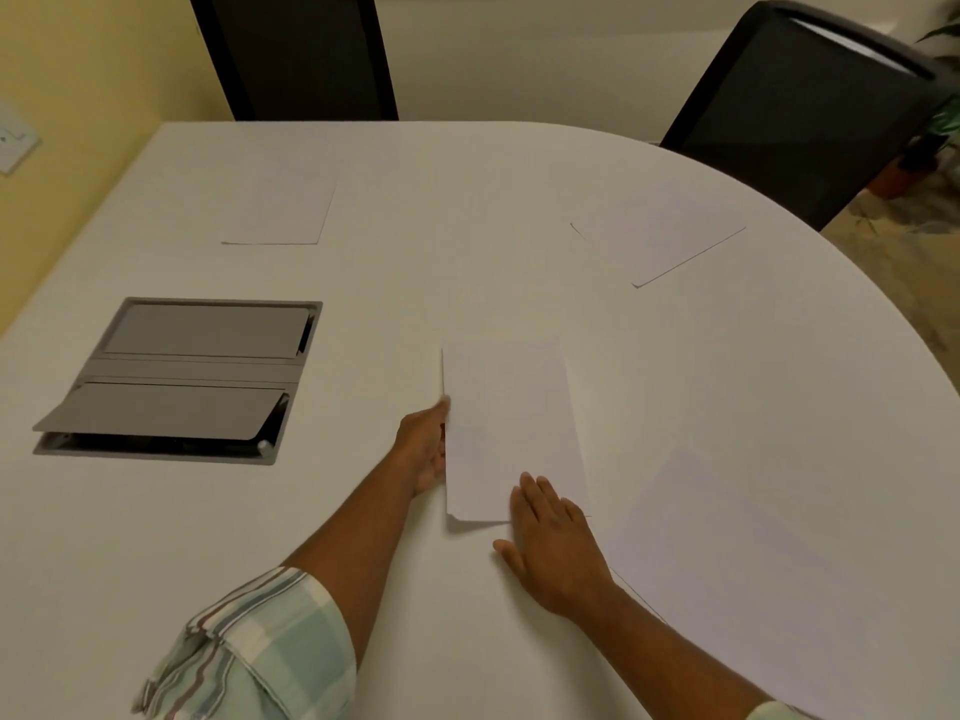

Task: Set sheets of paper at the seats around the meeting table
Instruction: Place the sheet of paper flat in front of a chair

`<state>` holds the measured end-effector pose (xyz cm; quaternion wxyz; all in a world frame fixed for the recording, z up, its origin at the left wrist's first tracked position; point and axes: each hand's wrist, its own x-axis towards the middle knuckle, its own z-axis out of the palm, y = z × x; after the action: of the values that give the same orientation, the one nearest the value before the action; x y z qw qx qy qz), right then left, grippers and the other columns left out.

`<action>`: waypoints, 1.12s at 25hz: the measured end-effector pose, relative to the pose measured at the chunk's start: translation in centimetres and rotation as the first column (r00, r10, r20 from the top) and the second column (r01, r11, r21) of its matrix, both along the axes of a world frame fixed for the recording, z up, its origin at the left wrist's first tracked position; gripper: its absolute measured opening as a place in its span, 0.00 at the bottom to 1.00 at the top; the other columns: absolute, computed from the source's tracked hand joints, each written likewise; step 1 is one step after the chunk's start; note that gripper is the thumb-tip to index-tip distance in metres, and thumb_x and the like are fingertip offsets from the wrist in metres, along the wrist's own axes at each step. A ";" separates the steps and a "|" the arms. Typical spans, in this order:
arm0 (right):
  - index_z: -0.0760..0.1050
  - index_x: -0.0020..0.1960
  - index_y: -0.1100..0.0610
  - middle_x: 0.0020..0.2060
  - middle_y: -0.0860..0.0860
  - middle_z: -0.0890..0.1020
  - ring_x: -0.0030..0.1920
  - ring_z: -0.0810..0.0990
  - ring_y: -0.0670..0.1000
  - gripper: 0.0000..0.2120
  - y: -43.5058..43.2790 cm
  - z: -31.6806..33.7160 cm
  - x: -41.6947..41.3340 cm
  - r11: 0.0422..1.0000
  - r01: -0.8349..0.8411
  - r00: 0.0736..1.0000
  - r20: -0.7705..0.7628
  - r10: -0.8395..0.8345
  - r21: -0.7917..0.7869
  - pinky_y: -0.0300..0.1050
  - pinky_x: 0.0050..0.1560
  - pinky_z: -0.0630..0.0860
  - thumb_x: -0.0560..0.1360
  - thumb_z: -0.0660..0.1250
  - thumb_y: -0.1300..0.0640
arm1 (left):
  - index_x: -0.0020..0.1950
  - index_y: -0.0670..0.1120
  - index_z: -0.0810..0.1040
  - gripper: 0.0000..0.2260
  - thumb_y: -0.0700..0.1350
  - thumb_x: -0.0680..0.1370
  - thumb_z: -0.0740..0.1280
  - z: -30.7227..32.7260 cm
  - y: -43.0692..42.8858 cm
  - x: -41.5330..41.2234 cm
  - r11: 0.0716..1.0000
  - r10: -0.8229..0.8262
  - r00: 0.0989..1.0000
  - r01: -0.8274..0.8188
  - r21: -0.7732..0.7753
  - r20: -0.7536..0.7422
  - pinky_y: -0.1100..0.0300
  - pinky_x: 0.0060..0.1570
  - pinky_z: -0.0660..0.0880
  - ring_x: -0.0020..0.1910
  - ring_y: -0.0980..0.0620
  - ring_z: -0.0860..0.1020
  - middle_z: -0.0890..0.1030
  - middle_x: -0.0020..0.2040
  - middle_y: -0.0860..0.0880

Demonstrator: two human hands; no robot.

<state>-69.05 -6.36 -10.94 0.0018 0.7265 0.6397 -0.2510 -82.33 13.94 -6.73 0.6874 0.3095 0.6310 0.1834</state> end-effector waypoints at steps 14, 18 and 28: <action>0.64 0.79 0.53 0.72 0.55 0.75 0.70 0.75 0.58 0.30 -0.1 8.6 -4.0 0.592 0.782 0.341 -0.661 -0.669 -0.196 0.59 0.72 0.73 0.82 0.70 0.48 | 0.60 0.51 0.87 0.15 0.36 0.81 0.66 5.3 -10.2 -16.7 0.968 -0.157 0.985 0.138 0.211 0.076 0.41 0.62 0.80 0.57 0.39 0.87 0.89 0.58 0.44; 0.79 0.65 0.55 0.54 0.54 0.85 0.52 0.85 0.56 0.15 -0.5 8.1 -9.5 0.630 0.741 0.337 -0.682 -0.649 -0.233 0.58 0.55 0.84 0.79 0.73 0.56 | 0.60 0.49 0.86 0.14 0.36 0.81 0.66 7.3 -13.4 -24.6 0.971 -0.101 0.995 0.100 0.215 -0.005 0.51 0.49 0.86 0.48 0.45 0.88 0.90 0.52 0.46; 0.78 0.62 0.56 0.49 0.54 0.86 0.44 0.87 0.51 0.14 -2.1 7.0 -28.7 0.852 0.394 0.525 -0.676 -0.516 -0.345 0.51 0.49 0.83 0.78 0.75 0.55 | 0.57 0.43 0.87 0.12 0.36 0.81 0.65 9.3 -16.5 -44.2 0.953 -0.009 0.893 0.144 0.266 -0.451 0.46 0.54 0.84 0.51 0.40 0.87 0.88 0.53 0.39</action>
<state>-97.71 -8.42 -3.99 -0.2729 0.6962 0.3485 -0.5651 -126.54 -2.59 2.53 0.4785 0.4661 0.7241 0.1714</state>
